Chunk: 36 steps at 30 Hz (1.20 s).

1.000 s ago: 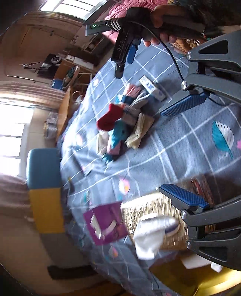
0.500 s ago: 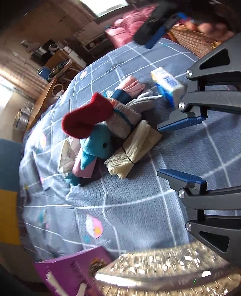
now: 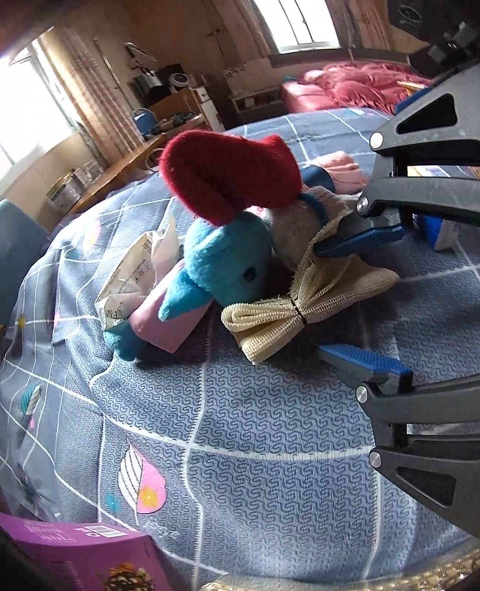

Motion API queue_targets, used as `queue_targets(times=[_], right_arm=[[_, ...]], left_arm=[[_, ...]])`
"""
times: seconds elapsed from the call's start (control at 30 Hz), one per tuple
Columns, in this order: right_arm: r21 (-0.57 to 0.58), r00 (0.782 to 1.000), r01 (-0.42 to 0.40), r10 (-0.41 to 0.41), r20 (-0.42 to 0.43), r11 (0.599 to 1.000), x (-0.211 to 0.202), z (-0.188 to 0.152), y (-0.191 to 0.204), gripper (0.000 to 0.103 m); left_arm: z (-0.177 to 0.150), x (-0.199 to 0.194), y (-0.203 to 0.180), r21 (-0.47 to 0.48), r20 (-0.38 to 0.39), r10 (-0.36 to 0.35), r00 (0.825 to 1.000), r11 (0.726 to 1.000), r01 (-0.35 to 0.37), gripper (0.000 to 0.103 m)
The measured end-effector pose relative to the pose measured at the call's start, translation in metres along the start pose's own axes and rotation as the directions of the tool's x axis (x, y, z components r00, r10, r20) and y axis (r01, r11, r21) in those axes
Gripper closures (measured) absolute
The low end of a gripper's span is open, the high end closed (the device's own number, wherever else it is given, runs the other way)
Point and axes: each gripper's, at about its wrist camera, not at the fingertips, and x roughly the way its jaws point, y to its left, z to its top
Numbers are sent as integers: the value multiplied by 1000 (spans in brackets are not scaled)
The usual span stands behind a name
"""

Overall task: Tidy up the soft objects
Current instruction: 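Grasp the beige knotted cloth with the left tool while the right tool grasps the white-blue packet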

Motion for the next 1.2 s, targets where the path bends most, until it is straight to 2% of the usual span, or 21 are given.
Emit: queue_targets(times=[0.13, 0.27, 0.3, 0.47, 0.67, 0.9, 1.07, 1.13, 1.2], right_arm=[[16, 1000, -1, 1, -6, 1000, 1, 0, -3, 11], [28, 1000, 2, -2, -10, 1000, 2, 0, -5, 11], [27, 1000, 5, -5, -10, 1000, 2, 0, -5, 11], [10, 999, 40, -40, -17, 999, 3, 0, -1, 11], [26, 995, 76, -74, -64, 997, 12, 1, -5, 11], [79, 968, 188, -171, -186, 979, 33, 0, -12, 10], [153, 943, 219, -168, -289, 964, 61, -10, -17, 10], [164, 933, 249, -191, -304, 954, 71, -14, -20, 13], [169, 926, 261, -197, -321, 950, 78, -18, -23, 29]], left_arm=[[2, 3, 3, -36, 14, -27, 1000, 999, 27, 55], [7, 9, -6, -15, 8, 10, 1000, 1000, -10, 56], [8, 10, -8, -6, 0, 15, 1000, 1000, -15, 66], [6, 6, -16, 75, -9, 34, 999, 997, -33, 82], [-15, -11, -9, 159, -2, 58, 998, 986, -57, 83], [-36, -29, -12, 240, 29, 108, 994, 964, -112, 83], [-43, -38, -15, 269, 49, 131, 990, 953, -140, 83], [-45, -44, -13, 273, 57, 137, 989, 951, -147, 83], [-46, -51, -11, 276, 67, 139, 988, 949, -152, 83]])
